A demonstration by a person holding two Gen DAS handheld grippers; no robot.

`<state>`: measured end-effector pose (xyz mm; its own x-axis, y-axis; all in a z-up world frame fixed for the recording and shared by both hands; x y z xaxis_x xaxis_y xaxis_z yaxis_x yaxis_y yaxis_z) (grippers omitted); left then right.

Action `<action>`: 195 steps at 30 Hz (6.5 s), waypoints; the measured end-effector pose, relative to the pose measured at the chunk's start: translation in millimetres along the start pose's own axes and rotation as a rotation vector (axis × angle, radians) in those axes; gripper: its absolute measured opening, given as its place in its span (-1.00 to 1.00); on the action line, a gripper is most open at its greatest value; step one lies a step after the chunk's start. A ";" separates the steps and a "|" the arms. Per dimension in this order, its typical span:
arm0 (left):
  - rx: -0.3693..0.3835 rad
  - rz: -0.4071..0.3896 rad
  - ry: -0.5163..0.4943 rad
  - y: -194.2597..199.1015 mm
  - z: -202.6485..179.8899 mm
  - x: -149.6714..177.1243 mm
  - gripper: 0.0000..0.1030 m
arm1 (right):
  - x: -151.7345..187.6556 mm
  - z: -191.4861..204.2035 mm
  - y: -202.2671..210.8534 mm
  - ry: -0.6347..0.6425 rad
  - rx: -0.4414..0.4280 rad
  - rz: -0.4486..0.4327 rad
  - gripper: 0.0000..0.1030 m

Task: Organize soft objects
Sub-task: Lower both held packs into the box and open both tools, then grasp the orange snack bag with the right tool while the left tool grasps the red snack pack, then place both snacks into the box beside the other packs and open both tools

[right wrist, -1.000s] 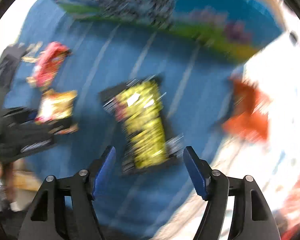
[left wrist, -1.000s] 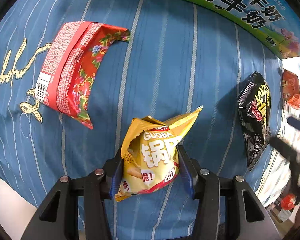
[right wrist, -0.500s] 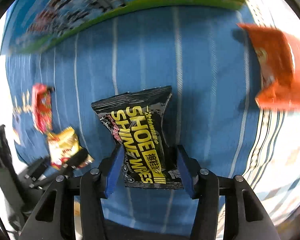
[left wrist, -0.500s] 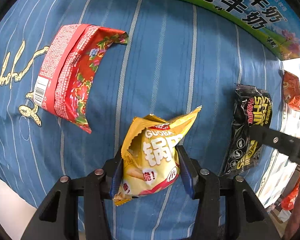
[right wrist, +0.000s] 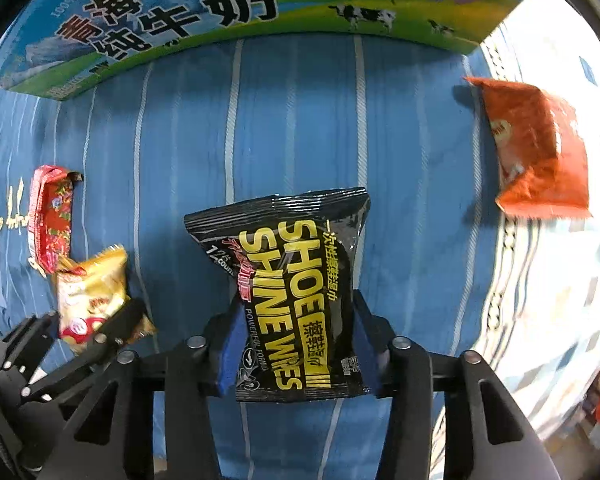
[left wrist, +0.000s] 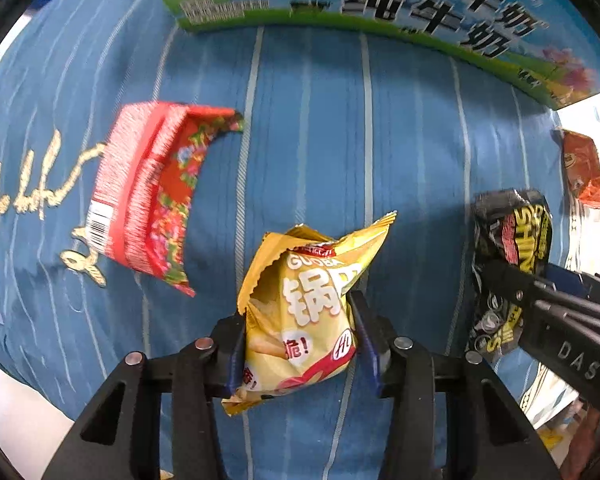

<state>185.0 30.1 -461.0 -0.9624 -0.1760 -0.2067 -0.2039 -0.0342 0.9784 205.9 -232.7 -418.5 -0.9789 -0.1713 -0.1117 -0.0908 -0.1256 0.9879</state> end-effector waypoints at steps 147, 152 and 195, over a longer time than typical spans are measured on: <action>0.018 -0.005 0.526 35.8 144.7 -71.0 0.88 | -110.7 -44.0 -23.9 -0.227 0.015 -0.062 0.38; -0.048 0.047 0.195 4.1 108.7 -74.9 0.82 | -110.5 -35.6 -28.0 -0.177 0.034 -0.048 0.11; -0.029 0.056 -0.037 1.4 -35.0 22.1 -0.06 | 3.8 69.9 -47.5 -0.069 0.024 0.099 -0.12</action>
<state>169.7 -8.3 -464.1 -0.9784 -0.1416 -0.1508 -0.1444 -0.0541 0.9880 193.7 -159.0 -458.4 -0.9934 -0.1141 -0.0063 0.0038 -0.0882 0.9961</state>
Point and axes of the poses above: each gripper's, at about its wrist camera, not at the fingertips, and y roughly against the way its jaws point, z to its left, x to its underside, the point moved 4 cm from there along -y, roughly the way its jaws point, and after that the axes turned 14 degrees about -z, right-handed, at the moved point
